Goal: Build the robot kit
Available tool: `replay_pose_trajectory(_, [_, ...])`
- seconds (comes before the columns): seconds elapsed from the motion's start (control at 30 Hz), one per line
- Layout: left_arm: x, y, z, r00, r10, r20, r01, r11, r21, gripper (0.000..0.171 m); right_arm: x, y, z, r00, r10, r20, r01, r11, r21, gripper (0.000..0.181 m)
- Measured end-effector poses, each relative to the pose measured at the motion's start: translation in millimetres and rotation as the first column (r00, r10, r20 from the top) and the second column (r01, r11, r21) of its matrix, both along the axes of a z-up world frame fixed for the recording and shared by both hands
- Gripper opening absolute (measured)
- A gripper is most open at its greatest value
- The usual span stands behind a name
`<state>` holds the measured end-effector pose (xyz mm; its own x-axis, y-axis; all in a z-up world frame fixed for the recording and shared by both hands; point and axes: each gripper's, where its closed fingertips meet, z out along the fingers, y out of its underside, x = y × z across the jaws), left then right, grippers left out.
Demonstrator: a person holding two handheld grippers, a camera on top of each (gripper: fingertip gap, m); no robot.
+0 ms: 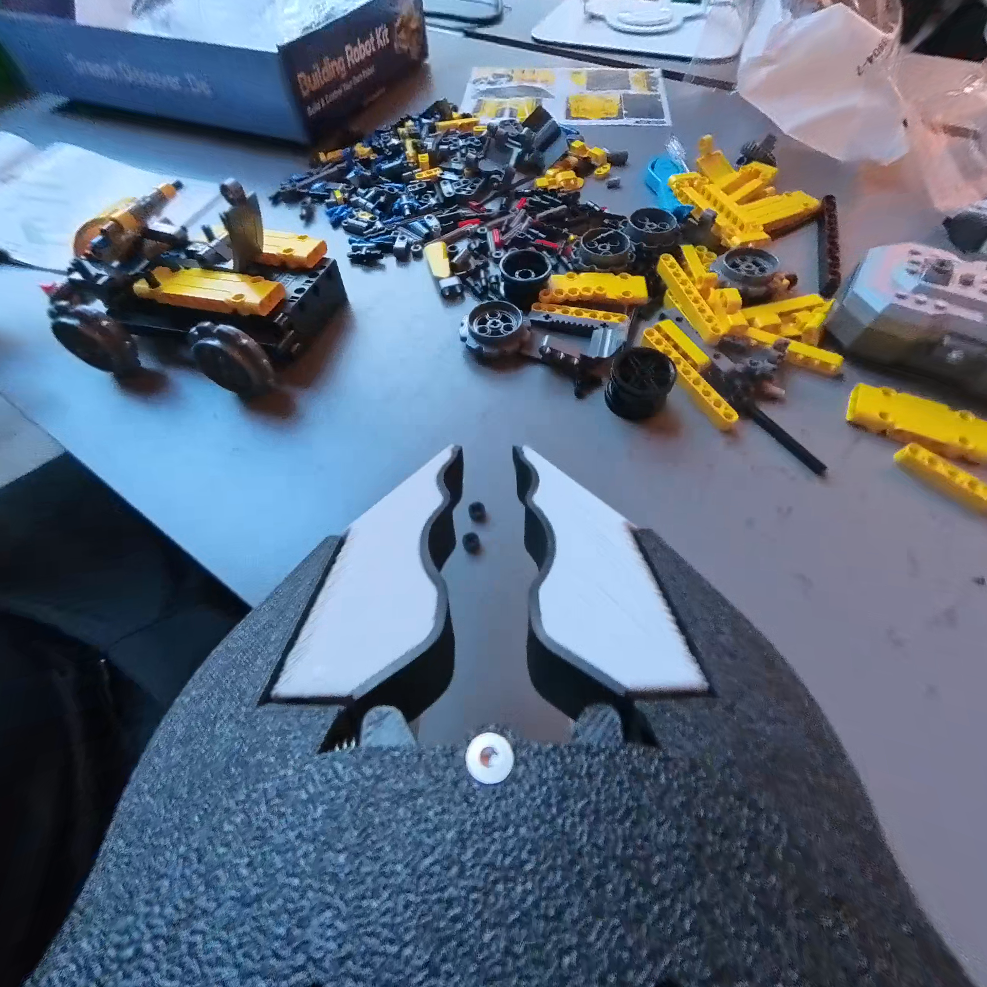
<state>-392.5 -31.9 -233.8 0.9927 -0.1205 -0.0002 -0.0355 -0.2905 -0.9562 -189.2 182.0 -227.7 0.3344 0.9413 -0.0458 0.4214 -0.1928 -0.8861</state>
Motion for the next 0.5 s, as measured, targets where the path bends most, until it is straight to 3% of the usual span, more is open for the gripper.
replay_pose_trajectory(0.23, [16.8,9.1,-0.7,0.995,0.028,-0.094,-0.032,0.999,-0.042,0.055,17.1,-14.4,-10.1,0.997,0.065,0.037,-0.063,0.997,-0.053,0.018])
replay_pose_trajectory(0.5, [33.9,16.7,-5.3,0.995,0.035,-0.096,-0.044,0.995,-0.092,0.056,29.5,-22.5,-26.1,0.994,0.071,0.08,-0.068,0.997,-0.038,0.027])
